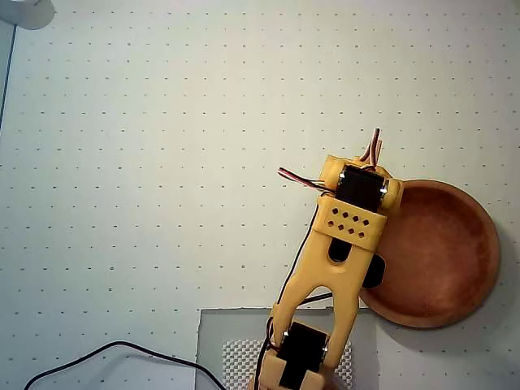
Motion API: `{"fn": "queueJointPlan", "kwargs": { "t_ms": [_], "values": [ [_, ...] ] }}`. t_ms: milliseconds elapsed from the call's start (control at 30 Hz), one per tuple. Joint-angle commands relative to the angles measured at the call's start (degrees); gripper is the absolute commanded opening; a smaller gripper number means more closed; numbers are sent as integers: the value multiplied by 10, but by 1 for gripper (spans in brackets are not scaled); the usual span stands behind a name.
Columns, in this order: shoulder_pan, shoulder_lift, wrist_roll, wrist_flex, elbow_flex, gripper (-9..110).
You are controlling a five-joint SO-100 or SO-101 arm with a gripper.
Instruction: Grasp a clothespin and put it in the bowl.
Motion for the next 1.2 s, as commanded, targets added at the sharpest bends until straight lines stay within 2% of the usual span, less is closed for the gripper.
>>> {"fn": "queueJointPlan", "kwargs": {
  "t_ms": [0,300,900,1167],
  "values": [
    [47,23,-4,10,-7,-3],
    [84,-2,4,16,-5,-3],
    [88,-69,6,8,80,-3],
    [147,-117,-2,-33,71,-3]
  ]
}}
